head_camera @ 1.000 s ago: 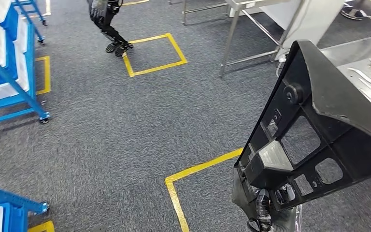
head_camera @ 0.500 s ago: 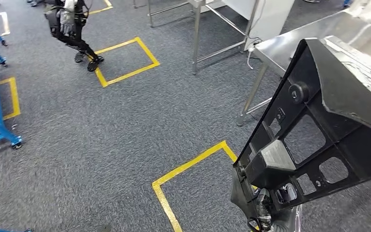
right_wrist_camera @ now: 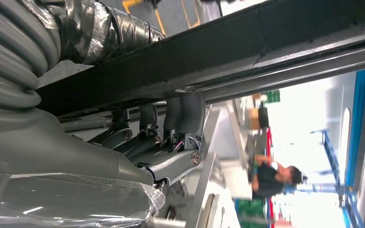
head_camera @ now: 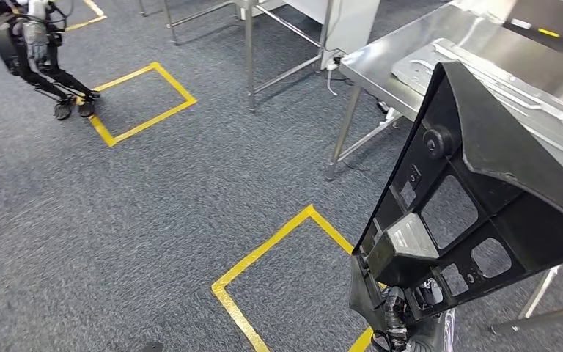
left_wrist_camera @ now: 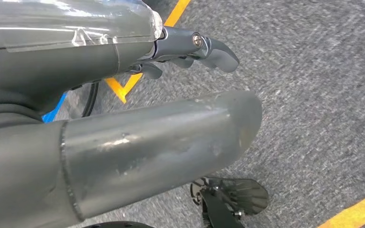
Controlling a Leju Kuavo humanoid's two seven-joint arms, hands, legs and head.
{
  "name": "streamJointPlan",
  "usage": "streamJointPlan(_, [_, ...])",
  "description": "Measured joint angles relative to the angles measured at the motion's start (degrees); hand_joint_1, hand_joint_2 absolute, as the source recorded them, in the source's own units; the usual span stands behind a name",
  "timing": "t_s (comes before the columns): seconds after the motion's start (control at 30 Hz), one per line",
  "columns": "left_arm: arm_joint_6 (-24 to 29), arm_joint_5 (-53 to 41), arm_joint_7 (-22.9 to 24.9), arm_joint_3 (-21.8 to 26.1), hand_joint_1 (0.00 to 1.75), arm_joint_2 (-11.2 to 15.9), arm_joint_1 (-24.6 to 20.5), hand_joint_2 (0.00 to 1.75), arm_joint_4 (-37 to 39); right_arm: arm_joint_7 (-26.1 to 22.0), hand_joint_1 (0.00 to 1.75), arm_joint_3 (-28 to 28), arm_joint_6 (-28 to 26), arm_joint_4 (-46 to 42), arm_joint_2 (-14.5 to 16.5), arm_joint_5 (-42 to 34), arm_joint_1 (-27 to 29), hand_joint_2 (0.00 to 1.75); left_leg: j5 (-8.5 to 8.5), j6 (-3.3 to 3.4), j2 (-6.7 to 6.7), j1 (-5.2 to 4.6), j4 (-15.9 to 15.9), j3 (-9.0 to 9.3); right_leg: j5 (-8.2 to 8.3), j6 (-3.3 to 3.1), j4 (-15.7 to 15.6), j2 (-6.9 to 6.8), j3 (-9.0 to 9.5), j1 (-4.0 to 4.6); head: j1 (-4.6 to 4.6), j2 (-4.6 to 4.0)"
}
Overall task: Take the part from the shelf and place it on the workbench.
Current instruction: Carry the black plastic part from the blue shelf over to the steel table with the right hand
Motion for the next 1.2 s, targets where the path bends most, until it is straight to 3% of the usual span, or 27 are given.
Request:
streamJointPlan(0.03, [0.0, 0.0, 0.0, 0.0, 0.0, 0.0, -0.1, 0.0, 0.0, 0.0, 1.75, 0.1, -0.1, 0.0, 0.0, 0.0, 0.0, 1.75, -0.12, -0.02, 0.68, -0.07, 0.0, 0.14, 1.62, -0.2, -2.2, -0.24, 1.18, 0.06, 0.0, 0.0])
streamJointPlan(0.1, [0.0, -0.1, -0.2, 0.1, 0.0, 0.0, -0.2, 0.0, 0.0, 0.0, 1.75, 0.3, -0.4, 0.0, -0.1, 0.1, 0.0, 1.75, -0.43, -0.15, 1.86, -0.24, -0.1, 0.63, 5.15, -1.12, -10.2, -2.28, 5.57, 0.6, -0.02, 0.0])
streamJointPlan(0.17, [0.0, -0.2, -0.3, 0.1, 0.0, -0.1, -0.3, 0.0, 0.0, 0.0, 1.75, 0.6, -0.7, 0.0, -0.3, 0.4, 0.0, 1.75, -0.68, -0.49, 2.89, -0.38, -0.2, 1.0, 6.39, -2.09, -15.1, -4.16, 8.13, 1.36, -0.02, 0.0])
streamJointPlan(0.2, [-0.1, -0.2, -0.4, 0.1, 0.0, -0.1, -0.3, 0.0, 0.0, 0.0, 1.75, 0.7, -0.8, 0.0, -0.3, 0.5, 0.0, 1.75, -0.74, -0.72, 3.42, -0.41, -0.3, 1.14, 6.19, -2.39, -15.6, -4.24, 8.19, 1.61, -0.02, 0.0])
streamJointPlan(0.27, [-0.2, -0.3, -0.5, 0.2, 0.0, -0.2, -0.4, 0.0, 0.0, 0.0, 1.75, 1.0, -1.1, 0.0, -0.4, 0.6, 0.1, 1.75, -0.95, -1.28, 4.13, -0.4, -0.6, 1.63, 6.6, -2.82, -16.3, -2.87, 8.4, 1.42, -0.01, 0.0])
streamJointPlan(0.33, [-0.2, -0.3, -0.5, 0.2, 0.0, -0.2, -0.6, 0.0, 0.0, 0.0, 1.75, 1.2, -1.3, 0.1, -0.5, 0.7, 0.2, 1.75, -2.58, -1.72, 1.91, -0.38, 1.3, 1.2, 7.15, -3.3, -17.5, -1.58, 9.15, 0.8, -0.03, 0.0])
streamJointPlan(0.4, [-0.3, -0.3, -0.5, 0.3, 0.0, -0.1, -0.6, 0.0, 0.0, 0.0, 1.75, 1.3, -1.5, 0.3, -0.5, 0.9, 0.1, 1.75, -6.03, -1.96, -1.36, -0.3, 7.6, -1.73, 7.38, -3.65, -18.0, -0.35, 9.49, 0.46, -0.07, 0.0])
streamJointPlan(0.47, [-0.5, -0.3, -0.4, 0.4, 0.0, -0.1, -0.4, 0.0, 0.0, 0.0, 1.75, 1.4, -1.6, 0.5, -0.5, 1.0, 0.1, 1.75, -8.23, -2.19, -2.25, -0.26, 14.3, -5.28, 7.29, -3.72, -17.7, 1.21, 9.37, 0.43, -0.09, 0.0])
streamJointPlan(0.5, [-0.5, -0.3, -0.4, 0.4, 0.0, 0.0, -0.3, 0.0, 0.0, 0.0, 1.75, 1.4, -1.7, 0.6, -0.6, 1.0, 0.1, 1.75, -7.72, -2.27, -2.3, -0.23, 15.2, -6.03, 7.2, -3.65, -17.5, 2.07, 9.35, 0.4, -0.09, 0.0])
streamJointPlan(0.53, [-0.5, -0.3, -0.4, 0.5, 0.0, 0.0, -0.2, 0.0, 0.0, 0.0, 1.75, 1.4, -1.7, 0.7, -0.6, 1.0, 0.1, 1.75, -6.0, -2.32, -2.36, -0.2, 13.7, -5.7, 7.04, -3.54, -17.3, 2.79, 9.37, 0.34, -0.1, 0.0])
streamJointPlan(0.6, [-0.6, -0.3, -0.4, 0.5, 0.0, 0.0, -0.3, 0.0, 0.0, 0.0, 1.75, 1.5, -1.9, 0.9, -0.6, 1.2, 0.1, 1.75, -1.61, -2.33, -2.8, -0.13, 6.7, -2.94, 6.49, -3.12, -16.5, 3.85, 9.39, 0.21, -0.11, 0.0])
streamJointPlan(0.67, [-0.8, -0.3, -0.4, 0.6, 0.0, 0.0, -0.5, 0.0, 0.0, 0.0, 1.75, 1.6, -2.6, 0.9, -0.8, 1.6, 0.1, 1.75, 0.22, -1.91, -3.48, -0.17, 1.7, -1.04, 5.9, -2.49, -15.6, 4.44, 8.99, 0.28, -0.13, 0.0])
streamJointPlan(0.77, [-1.0, -0.3, -0.4, 0.7, 0.0, 0.0, -0.6, 0.0, 0.0, 0.0, 1.75, 2.1, -4.1, 0.9, -1.1, 2.5, 0.1, 1.75, 0.23, -0.9, -3.63, -0.31, 0.9, -0.9, 5.7, -1.75, -15.2, 4.64, 8.52, 0.36, -0.15, 0.0])
streamJointPlan(0.83, [-1.2, -0.3, -0.4, 0.7, 0.0, 0.0, -0.6, 0.0, 0.0, 0.0, 1.75, 2.5, -5.2, 1.0, -1.3, 2.9, 0.1, 1.75, 0.39, -0.27, -3.32, -0.11, 0.6, -0.8, 4.49, -1.25, -13.5, 3.14, 7.78, 0.39, -0.12, 0.0])
streamJointPlan(0.93, [-1.4, -0.3, -0.5, 0.8, 0.0, 0.0, -0.5, 0.0, 0.0, 0.0, 1.75, 3.2, -6.2, 1.2, -1.8, 3.3, -0.2, 1.75, 0.23, 0.32, -2.63, -0.06, 0.5, -0.72, -0.38, -0.44, -3.4, 0.45, 2.69, 0.17, -0.06, 0.0])
streamJointPlan(0.97, [-1.5, -0.3, -0.5, 0.8, 0.0, 0.0, -0.4, 0.0, 0.0, 0.0, 1.75, 3.4, -6.5, 1.3, -2.0, 3.4, -0.2, 1.75, 0.11, 0.35, -2.36, -0.09, 0.5, -0.66, -1.29, -0.31, -0.2, 0.21, 0.87, 0.08, -0.05, 0.0])
streamJointPlan(1.0, [-1.5, -0.3, -0.4, 0.8, 0.0, 0.0, -0.3, 0.0, 0.0, 0.0, 1.75, 3.6, -6.8, 1.4, -2.1, 3.4, -0.2, 1.75, -0.04, 0.34, -2.15, -0.12, 0.5, -0.54, -1.05, -0.3, 1.1, 0.12, -0.08, 0.04, -0.06, 0.0])
streamJointPlan(1.03, [-1.5, -0.3, -0.4, 0.8, 0.0, 0.0, -0.3, 0.0, 0.0, 0.0, 1.75, 3.8, -7.3, 1.5, -2.2, 3.6, -0.3, 1.75, -0.22, 0.31, -2.01, -0.15, 0.5, -0.3, 0.4, -0.43, 0.1, 0.08, 0.18, 0.05, -0.07, 0.0])
streamJointPlan(1.1, [-1.5, -0.5, -0.4, 0.8, 0.0, 0.0, -0.3, 0.0, 0.0, 0.0, 1.75, 4.3, -9.2, 1.6, -2.5, 4.2, -0.4, 1.75, -0.68, 0.21, -1.89, -0.22, 0.5, 0.35, 4.91, -1.26, -7.1, -0.11, 3.49, 0.34, -0.07, 0.0])
streamJointPlan(1.13, [-1.6, -0.7, -0.5, 0.9, 0.0, -0.1, -0.3, 0.0, 0.0, 0.0, 1.75, 4.6, -10.6, 1.6, -2.7, 4.7, -0.5, 1.75, -0.91, 0.09, -1.84, -0.32, 0.4, 0.68, 6.39, -1.82, -10.7, -0.33, 5.29, 0.6, -0.07, 0.0])
streamJointPlan(1.2, [-1.6, -1.1, -0.5, 0.9, 0.0, -0.1, -0.4, 0.0, 0.0, 0.4, 1.75, 5.2, -15.2, 1.6, -3.0, 7.9, -0.7, 1.75, -1.18, -0.33, -1.73, -0.31, 0.2, 0.94, 6.85, -2.75, -14.5, -0.69, 7.07, 1.1, -0.05, 0.0])
